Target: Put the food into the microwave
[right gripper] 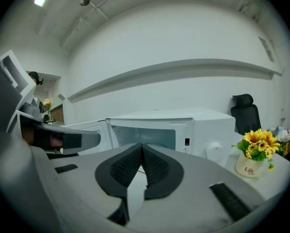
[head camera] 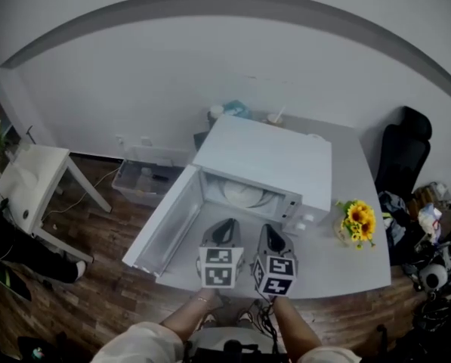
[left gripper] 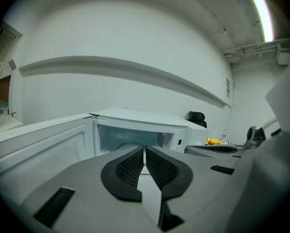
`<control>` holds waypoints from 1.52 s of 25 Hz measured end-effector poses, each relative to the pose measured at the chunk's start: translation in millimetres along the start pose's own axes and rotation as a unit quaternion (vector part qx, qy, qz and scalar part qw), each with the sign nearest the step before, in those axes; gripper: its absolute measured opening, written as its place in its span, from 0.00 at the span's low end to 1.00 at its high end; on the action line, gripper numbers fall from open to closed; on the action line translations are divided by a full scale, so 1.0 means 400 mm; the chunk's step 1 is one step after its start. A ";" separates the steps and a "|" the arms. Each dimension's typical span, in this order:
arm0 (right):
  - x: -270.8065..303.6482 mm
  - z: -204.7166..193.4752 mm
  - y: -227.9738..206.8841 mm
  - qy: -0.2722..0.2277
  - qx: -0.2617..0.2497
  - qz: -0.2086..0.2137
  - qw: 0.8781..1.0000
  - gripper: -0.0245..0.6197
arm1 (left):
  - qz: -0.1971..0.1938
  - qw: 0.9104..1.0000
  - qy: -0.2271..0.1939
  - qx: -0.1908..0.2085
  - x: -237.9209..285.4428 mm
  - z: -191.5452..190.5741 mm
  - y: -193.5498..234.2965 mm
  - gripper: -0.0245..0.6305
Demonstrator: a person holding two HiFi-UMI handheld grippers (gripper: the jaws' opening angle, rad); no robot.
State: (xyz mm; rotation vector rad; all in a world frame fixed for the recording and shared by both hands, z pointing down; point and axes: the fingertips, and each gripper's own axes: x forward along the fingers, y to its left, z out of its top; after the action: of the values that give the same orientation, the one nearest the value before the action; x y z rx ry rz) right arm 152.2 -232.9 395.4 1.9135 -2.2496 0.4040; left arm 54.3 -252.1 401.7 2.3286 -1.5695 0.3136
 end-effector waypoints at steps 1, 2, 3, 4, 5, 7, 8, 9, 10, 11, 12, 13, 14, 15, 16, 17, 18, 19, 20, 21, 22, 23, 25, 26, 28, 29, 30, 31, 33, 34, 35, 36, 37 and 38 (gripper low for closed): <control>-0.010 0.010 0.001 -0.004 -0.001 0.002 1.000 0.07 | 0.002 1.000 -0.004 0.003 -0.011 0.011 -0.004 0.08; -0.019 0.018 0.002 -0.009 -0.002 0.004 1.000 0.07 | 0.004 1.000 -0.009 0.007 -0.022 0.020 -0.008 0.08; -0.027 0.024 0.002 -0.012 -0.003 0.006 1.000 0.07 | 0.006 1.000 -0.014 0.011 -0.033 0.027 -0.011 0.08; -0.035 0.027 0.002 -0.014 -0.004 0.007 1.000 0.07 | 0.008 1.000 -0.018 0.013 -0.042 0.031 -0.014 0.05; -0.041 0.029 0.002 -0.016 -0.004 0.010 1.000 0.07 | 0.010 1.000 -0.022 0.014 -0.050 0.033 -0.017 0.05; -0.047 0.033 0.003 -0.019 -0.002 0.015 1.000 0.07 | 0.011 0.999 -0.027 0.016 -0.059 0.037 -0.020 0.05; -0.050 0.034 0.004 -0.021 -0.001 0.018 1.000 0.07 | 0.011 0.999 -0.029 0.017 -0.062 0.037 -0.021 0.05; -0.052 0.035 0.006 -0.023 -0.001 0.021 1.000 0.07 | 0.013 0.999 -0.030 0.017 -0.064 0.036 -0.022 0.05; -0.052 0.035 0.009 -0.024 -0.001 0.023 0.999 0.07 | 0.014 0.999 -0.031 0.017 -0.065 0.035 -0.022 0.05; -0.051 0.035 0.013 -0.024 -0.002 0.026 0.999 0.07 | 0.016 0.999 -0.031 0.016 -0.065 0.034 -0.022 0.05; -0.049 0.034 0.016 -0.023 -0.002 0.029 0.999 0.07 | 0.018 0.999 -0.030 0.015 -0.065 0.033 -0.022 0.05; -0.047 0.034 0.020 -0.022 -0.001 0.032 0.999 0.07 | 0.019 0.999 -0.029 0.015 -0.065 0.032 -0.022 0.05; -0.044 0.034 0.023 -0.021 0.001 0.035 0.999 0.07 | 0.020 0.999 -0.028 0.015 -0.065 0.032 -0.023 0.05; -0.041 0.035 0.026 -0.020 0.003 0.037 0.999 0.07 | 0.021 0.999 -0.027 0.015 -0.065 0.033 -0.023 0.05; -0.039 0.037 0.027 -0.020 0.005 0.038 0.999 0.07 | 0.021 0.999 -0.026 0.015 -0.065 0.035 -0.022 0.05; -0.037 0.039 0.029 -0.019 0.007 0.039 0.999 0.07 | 0.022 0.999 -0.025 0.014 -0.065 0.036 -0.021 0.05; -0.036 0.040 0.029 -0.019 0.009 0.039 0.999 0.07 | 0.023 0.999 -0.025 0.014 -0.065 0.037 -0.020 0.05; -0.035 0.041 0.027 -0.017 0.012 0.038 0.999 0.07 | 0.024 0.999 -0.025 0.014 -0.065 0.037 -0.019 0.05; -0.034 0.041 0.025 -0.015 0.015 0.037 0.999 0.07 | 0.024 0.999 -0.025 0.014 -0.065 0.037 -0.018 0.05; -0.033 0.041 0.023 -0.013 0.016 0.035 0.999 0.07 | 0.025 0.999 -0.025 0.012 -0.065 0.036 -0.018 0.05; -0.033 0.040 0.020 -0.010 0.015 0.034 0.999 0.07 | 0.026 0.999 -0.024 0.010 -0.064 0.035 -0.018 0.05; -0.034 0.040 0.019 -0.008 0.010 0.033 0.999 0.07 | 0.026 0.999 -0.024 0.008 -0.064 0.034 -0.017 0.05; -0.036 0.041 0.016 -0.006 0.000 0.030 1.000 0.07 | 0.028 0.999 -0.023 0.004 -0.063 0.031 -0.018 0.05; -0.037 0.041 0.014 -0.006 -0.003 0.028 1.000 0.07 | 0.028 0.999 -0.023 0.002 -0.062 0.030 -0.018 0.05; -0.040 0.039 0.009 -0.005 -0.005 0.025 1.000 0.07 | 0.028 0.999 -0.023 -0.001 -0.060 0.028 -0.021 0.05; -0.040 0.037 0.008 -0.004 -0.005 0.025 1.000 0.07 | 0.028 0.999 -0.022 -0.002 -0.059 0.027 -0.022 0.05; -0.041 0.035 0.007 -0.002 -0.005 0.025 1.000 0.06 | 0.028 0.999 -0.022 -0.003 -0.058 0.027 -0.023 0.05; -0.042 0.034 0.007 -0.002 -0.006 0.026 1.000 0.06 | 0.028 0.999 -0.022 -0.004 -0.058 0.026 -0.024 0.05; -0.045 0.033 0.008 -0.001 -0.005 0.029 1.000 0.06 | 0.027 0.999 -0.022 -0.005 -0.059 0.027 -0.029 0.05; -0.047 0.032 0.010 -0.001 -0.005 0.031 1.000 0.06 | 0.026 0.999 -0.022 -0.005 -0.060 0.026 -0.031 0.05; -0.049 0.029 0.011 -0.001 -0.004 0.034 0.999 0.06 | 0.026 0.999 -0.022 -0.005 -0.061 0.024 -0.033 0.05; -0.050 0.026 0.012 0.000 -0.005 0.036 0.999 0.06 | 0.027 0.999 -0.022 -0.005 -0.062 0.022 -0.034 0.05; -0.051 0.023 0.013 0.001 -0.005 0.038 0.999 0.06 | 0.027 0.999 -0.022 -0.005 -0.062 0.020 -0.035 0.05; -0.051 0.021 0.014 0.001 -0.005 0.040 0.999 0.06 | 0.027 0.999 -0.022 -0.006 -0.062 0.019 -0.036 0.05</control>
State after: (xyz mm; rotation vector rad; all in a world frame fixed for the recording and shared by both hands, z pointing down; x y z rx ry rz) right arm 150.4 -215.4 380.8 1.8208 -2.3281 0.4040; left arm 58.2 -228.5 384.2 2.3019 -1.6537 0.2667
